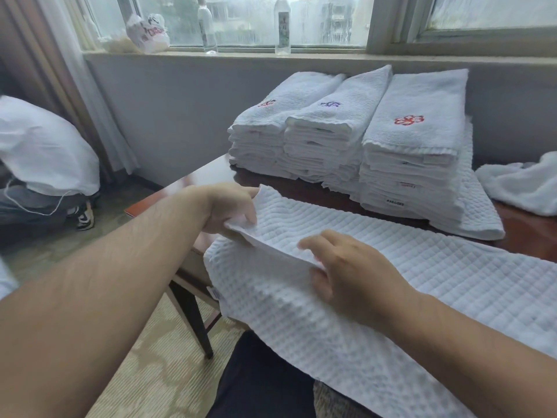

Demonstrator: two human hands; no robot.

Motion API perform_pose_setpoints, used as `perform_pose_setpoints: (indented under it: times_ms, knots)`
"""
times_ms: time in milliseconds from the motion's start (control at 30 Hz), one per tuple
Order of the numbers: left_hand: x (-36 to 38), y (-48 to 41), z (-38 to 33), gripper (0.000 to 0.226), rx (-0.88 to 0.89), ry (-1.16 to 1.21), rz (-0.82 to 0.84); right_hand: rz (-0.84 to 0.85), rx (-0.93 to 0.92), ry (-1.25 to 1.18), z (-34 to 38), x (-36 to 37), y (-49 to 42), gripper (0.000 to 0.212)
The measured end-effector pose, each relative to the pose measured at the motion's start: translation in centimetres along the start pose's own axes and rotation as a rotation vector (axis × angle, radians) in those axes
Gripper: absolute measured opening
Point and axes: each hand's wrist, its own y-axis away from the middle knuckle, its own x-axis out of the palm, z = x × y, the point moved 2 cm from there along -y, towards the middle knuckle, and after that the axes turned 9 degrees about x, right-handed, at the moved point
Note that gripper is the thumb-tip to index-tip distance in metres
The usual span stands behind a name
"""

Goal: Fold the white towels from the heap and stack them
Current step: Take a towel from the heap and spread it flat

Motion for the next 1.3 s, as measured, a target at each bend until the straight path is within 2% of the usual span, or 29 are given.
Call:
perform_pose_setpoints:
  times_ms: [67,167,200,267,333,400,500,600,700,733,833,900,1000,1033,1100,1300]
  knots:
    - [0.2,-0.1,0.0,0.051,0.091,-0.024,-0.001,-0.102,0.053,0.072,0.2,-0.3,-0.1,0.015]
    - [0.0,-1.5,-0.4,0.025,0.277,-0.212,-0.346,-0.227,0.079,0.113,0.7,-1.2,-0.4,0.015]
    - [0.0,-2.1,-0.4,0.018,0.324,-0.269,-0.428,-0.223,0.074,0.142,0.9,-1.4,-0.4,0.015]
    - [0.0,-3.1,-0.3,0.012,0.377,-0.27,-0.478,-0.117,0.104,0.238,1.0,-1.2,-0.4,0.014]
    - [0.0,-3.6,0.4,0.02,0.381,-0.17,-0.511,-0.054,0.163,0.32,0.4,-0.6,0.0,0.013]
    - [-0.2,-3.7,1.1,0.019,0.365,-0.105,-0.585,-0.021,0.237,0.403,-0.2,-0.6,0.1,0.023]
    - [0.0,-3.6,2.0,0.034,0.308,-0.154,-0.644,-0.102,0.31,0.411,-1.3,-1.1,-0.1,0.035]
    - [0.9,-3.4,2.3,0.025,0.338,-0.169,-0.677,-0.086,0.305,0.377,-2.0,-1.4,0.0,0.028]
    - [0.9,-2.9,2.4,0.02,0.335,-0.225,-0.617,0.0,0.189,0.309,-2.3,-0.7,0.1,0.009]
    - [0.6,-2.8,2.5,0.023,0.327,-0.262,-0.568,0.028,0.152,0.282,-2.3,-0.6,0.2,0.009]
    - [0.2,-2.4,2.5,0.032,0.318,-0.468,-0.487,0.072,0.058,0.156,-1.8,-0.5,0.3,0.026]
    - [0.5,-2.1,2.3,0.032,0.328,-0.617,-0.527,0.108,0.051,0.103,-1.7,-0.3,0.6,0.034]
    - [1.8,-1.2,1.6,0.026,0.38,-0.872,-0.632,0.063,0.042,0.062,-2.3,-0.6,1.5,0.023]
    - [2.6,-0.8,1.2,0.024,0.424,-0.92,-0.645,0.015,0.049,0.059,-2.6,-1.0,2.1,0.018]
    - [4.9,0.1,0.1,0.027,0.539,-0.902,-0.617,-0.073,0.114,0.071,-4.0,-1.6,3.8,0.026]
    - [16.2,1.7,-4.8,0.032,0.848,-0.719,-0.255,-0.099,0.434,0.079,-10.1,-5.5,11.8,0.047]
